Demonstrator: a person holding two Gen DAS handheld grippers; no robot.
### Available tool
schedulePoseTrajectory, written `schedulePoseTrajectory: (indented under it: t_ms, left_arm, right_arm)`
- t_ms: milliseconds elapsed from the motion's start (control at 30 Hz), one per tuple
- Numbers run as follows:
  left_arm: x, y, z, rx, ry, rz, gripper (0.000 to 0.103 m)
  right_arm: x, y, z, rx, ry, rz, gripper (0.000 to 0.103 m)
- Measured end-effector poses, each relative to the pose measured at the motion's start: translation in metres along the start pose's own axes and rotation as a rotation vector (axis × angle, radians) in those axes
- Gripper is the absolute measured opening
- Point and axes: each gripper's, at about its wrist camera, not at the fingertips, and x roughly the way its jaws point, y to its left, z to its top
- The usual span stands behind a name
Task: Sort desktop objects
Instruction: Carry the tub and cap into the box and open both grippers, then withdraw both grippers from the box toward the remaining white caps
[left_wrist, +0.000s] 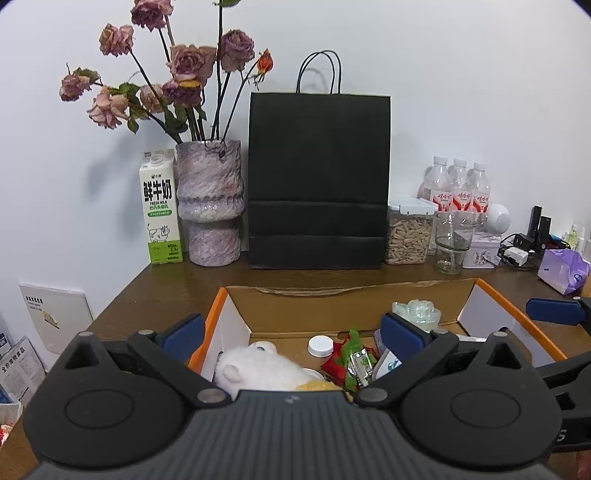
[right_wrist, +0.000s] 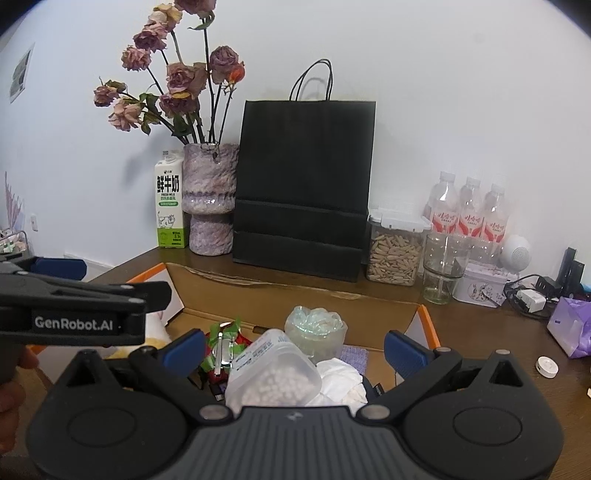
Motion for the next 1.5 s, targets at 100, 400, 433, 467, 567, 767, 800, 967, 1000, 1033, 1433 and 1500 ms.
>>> schedulePoseTrajectory:
  t_ms: [100, 400, 433, 467, 567, 767, 800, 967, 1000, 1033, 1433, 1500]
  left_arm:
    - [-0.011, -0.002, 0.003, 0.000, -0.011, -0.015, 0.103]
    - [-0.046, -0.008, -0.006, -0.010, -0.012, -0.042, 0.103]
    - [-0.049, -0.007, -0.008, -0.013, -0.010, -0.044, 0.103]
    - [-0.053, -0.007, -0.010, -0.015, -0.007, -0.044, 0.103]
    - [-0.063, -0.005, -0.015, -0.023, 0.005, -0.041, 0.103]
    - [-0.084, -0.002, -0.027, -0.029, 0.027, -0.040, 0.103]
    - [-0.087, -0.002, -0.029, -0.029, 0.034, -0.041, 0.103]
    - [-0.094, -0.001, -0.042, -0.025, 0.079, -0.043, 0.103]
    - [-0.095, -0.001, -0.046, -0.022, 0.089, -0.044, 0.103]
    - [-0.095, -0.001, -0.049, -0.020, 0.099, -0.046, 0.103]
    - [-0.082, -0.004, -0.087, 0.013, 0.236, -0.047, 0.103]
    - [-0.080, -0.004, -0.091, 0.013, 0.249, -0.048, 0.103]
  right_arm:
    - [-0.009, 0.002, 0.001, -0.008, -0.012, -0.009, 0.103]
    - [-0.047, 0.010, -0.005, -0.031, -0.024, -0.020, 0.103]
    - [-0.052, 0.011, -0.006, -0.030, -0.026, -0.021, 0.103]
    - [-0.057, 0.011, -0.007, -0.030, -0.027, -0.021, 0.103]
    - [-0.071, 0.013, -0.011, -0.037, -0.027, -0.024, 0.103]
    - [-0.096, 0.016, -0.024, -0.044, -0.017, -0.030, 0.103]
    - [-0.099, 0.015, -0.027, -0.046, -0.012, -0.031, 0.103]
    - [-0.111, 0.011, -0.045, -0.045, 0.030, -0.037, 0.103]
    - [-0.112, 0.010, -0.049, -0.044, 0.040, -0.039, 0.103]
    - [-0.113, 0.009, -0.053, -0.042, 0.051, -0.042, 0.103]
    - [-0.101, 0.004, -0.093, -0.036, 0.189, -0.044, 0.103]
    - [-0.096, 0.004, -0.097, -0.031, 0.207, -0.042, 0.103]
